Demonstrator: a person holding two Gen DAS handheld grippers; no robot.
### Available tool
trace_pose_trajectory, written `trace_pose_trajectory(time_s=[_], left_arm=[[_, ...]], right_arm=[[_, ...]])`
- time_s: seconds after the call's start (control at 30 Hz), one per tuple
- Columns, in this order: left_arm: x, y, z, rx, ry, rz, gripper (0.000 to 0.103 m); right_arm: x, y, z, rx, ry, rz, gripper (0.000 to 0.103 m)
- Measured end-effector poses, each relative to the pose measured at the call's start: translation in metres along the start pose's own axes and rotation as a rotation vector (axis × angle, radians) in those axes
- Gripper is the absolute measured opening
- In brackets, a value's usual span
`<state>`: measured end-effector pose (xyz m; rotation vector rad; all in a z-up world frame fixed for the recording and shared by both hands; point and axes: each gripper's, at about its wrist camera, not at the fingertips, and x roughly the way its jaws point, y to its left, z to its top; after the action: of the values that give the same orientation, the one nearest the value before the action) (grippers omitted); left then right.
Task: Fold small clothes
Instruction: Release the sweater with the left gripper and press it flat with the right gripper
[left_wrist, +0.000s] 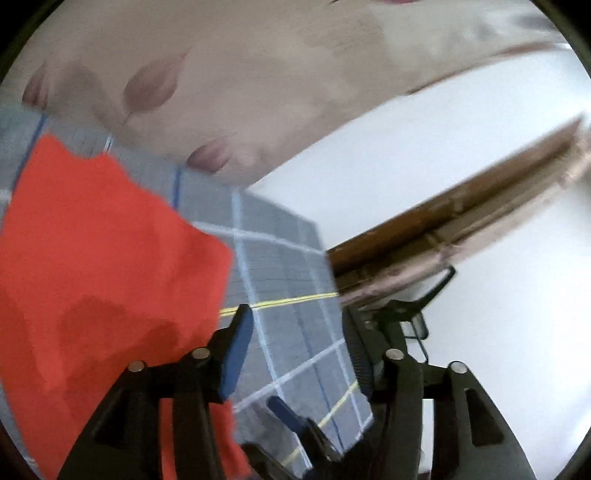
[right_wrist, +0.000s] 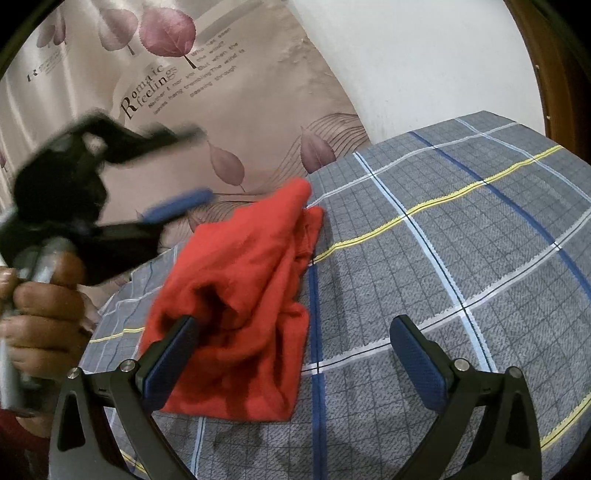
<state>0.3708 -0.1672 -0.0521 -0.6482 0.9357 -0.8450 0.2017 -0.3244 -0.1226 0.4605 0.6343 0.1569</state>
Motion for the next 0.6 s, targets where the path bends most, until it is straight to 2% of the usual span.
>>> trace_pose_trajectory(time_s=[0.07, 0.1, 0.17, 0.23, 0.27, 0.37, 0.43, 0.53, 0.6], left_arm=[[-0.030, -0.002, -0.007, 0.050, -0.096, 0.034, 0.070], [-0.045, 0.002, -0.014, 0.068, -0.143, 0.076, 0.073], [-0.062, 0.015, -0.026, 0.109, -0.173, 0.162, 0.076], [-0.067, 0.034, -0.041, 0.149, -0.153, 0.251, 0.076], [-0.068, 0.044, -0.048, 0.152, -0.141, 0.272, 0.076], [-0.069, 0.071, -0.075, 0.175, -0.106, 0.284, 0.076], [-0.067, 0.077, -0.086, 0.226, -0.094, 0.308, 0.076], [-0.055, 0.069, -0.100, 0.339, -0.078, 0.332, 0.076], [-0.048, 0.061, -0.107, 0.413, -0.073, 0.350, 0.076]], right_arm=[[-0.005, -0.003, 0.001, 0.012, -0.014, 0.032, 0.103], [-0.006, -0.006, 0.001, 0.021, -0.019, 0.058, 0.103], [-0.007, -0.015, 0.004, 0.067, 0.009, 0.141, 0.103], [-0.004, -0.026, 0.007, 0.145, 0.054, 0.225, 0.101], [-0.005, -0.030, 0.008, 0.173, 0.063, 0.250, 0.094], [-0.008, -0.029, 0.016, 0.192, 0.066, 0.272, 0.082], [-0.005, -0.023, 0.026, 0.187, 0.084, 0.292, 0.077], [0.014, -0.003, 0.045, 0.161, 0.141, 0.302, 0.074], [0.027, 0.010, 0.049, 0.135, 0.172, 0.301, 0.069]])
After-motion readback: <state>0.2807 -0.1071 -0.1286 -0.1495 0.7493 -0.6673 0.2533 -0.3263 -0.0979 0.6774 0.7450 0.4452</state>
